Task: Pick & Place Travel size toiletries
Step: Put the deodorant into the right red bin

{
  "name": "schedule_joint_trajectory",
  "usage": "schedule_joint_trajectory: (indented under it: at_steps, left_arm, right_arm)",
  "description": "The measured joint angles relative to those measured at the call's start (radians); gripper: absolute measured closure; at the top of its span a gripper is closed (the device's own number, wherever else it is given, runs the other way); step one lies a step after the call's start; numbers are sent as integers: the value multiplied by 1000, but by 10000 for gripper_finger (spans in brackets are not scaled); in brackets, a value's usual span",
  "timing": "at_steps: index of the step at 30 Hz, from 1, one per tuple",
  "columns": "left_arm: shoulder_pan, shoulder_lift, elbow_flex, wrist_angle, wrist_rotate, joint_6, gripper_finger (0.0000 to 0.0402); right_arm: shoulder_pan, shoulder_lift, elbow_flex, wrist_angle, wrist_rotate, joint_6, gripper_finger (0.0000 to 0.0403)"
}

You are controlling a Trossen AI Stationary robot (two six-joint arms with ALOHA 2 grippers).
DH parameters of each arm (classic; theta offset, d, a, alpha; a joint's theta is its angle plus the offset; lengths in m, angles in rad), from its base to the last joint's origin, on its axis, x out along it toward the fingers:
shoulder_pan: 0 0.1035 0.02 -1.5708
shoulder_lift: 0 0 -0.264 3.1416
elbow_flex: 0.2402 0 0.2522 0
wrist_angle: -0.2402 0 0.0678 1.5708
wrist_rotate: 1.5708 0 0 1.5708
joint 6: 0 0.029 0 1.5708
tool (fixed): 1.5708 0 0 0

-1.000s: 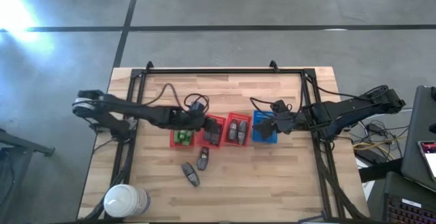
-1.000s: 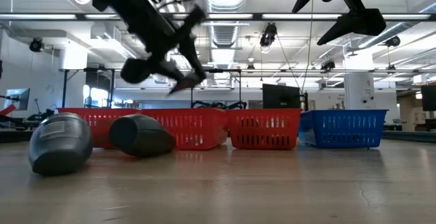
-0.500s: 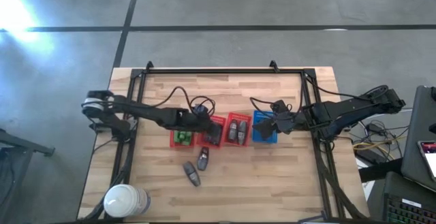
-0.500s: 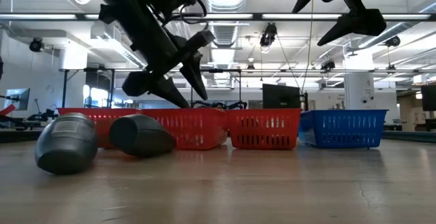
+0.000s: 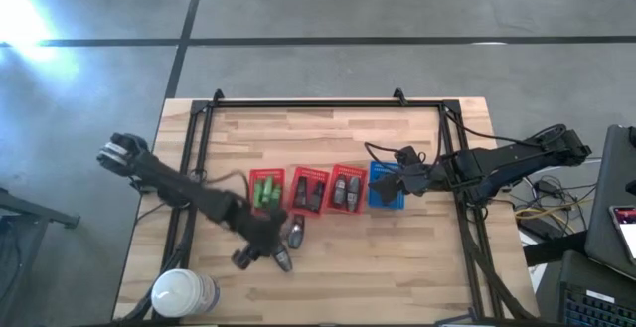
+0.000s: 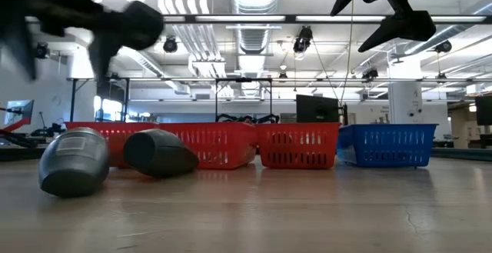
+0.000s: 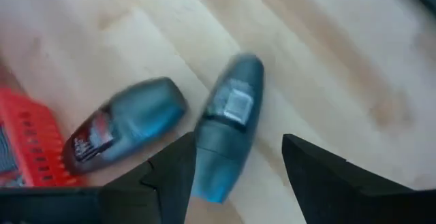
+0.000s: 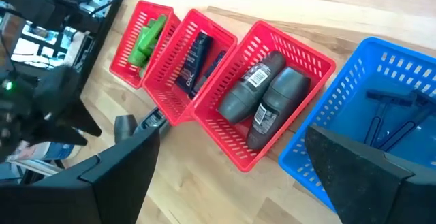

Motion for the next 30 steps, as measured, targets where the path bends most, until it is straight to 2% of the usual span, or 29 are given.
schedule_joint_trajectory:
  at_steps: [2, 4, 9, 16, 30]
  left_arm:
    - [-50, 27, 0, -6, -78, 54, 179]
    - [-55, 53, -1, 9, -93, 55, 179]
    - [-33, 107, -1, 11, -64, 67, 179]
    - [-18, 150, -1, 13, -54, 187, 179]
    - [-2, 220, 1, 59, 10, 153, 184]
  right_arm:
    - [0, 0, -2, -2, 0, 1, 39]
    - [0, 0, -4, -1, 0, 1, 39]
    - [0, 0, -8, 0, 0, 3, 39]
    - [0, 0, -8, 2, 1, 12, 39]
    - [0, 19, -8, 16, -2, 8, 39]
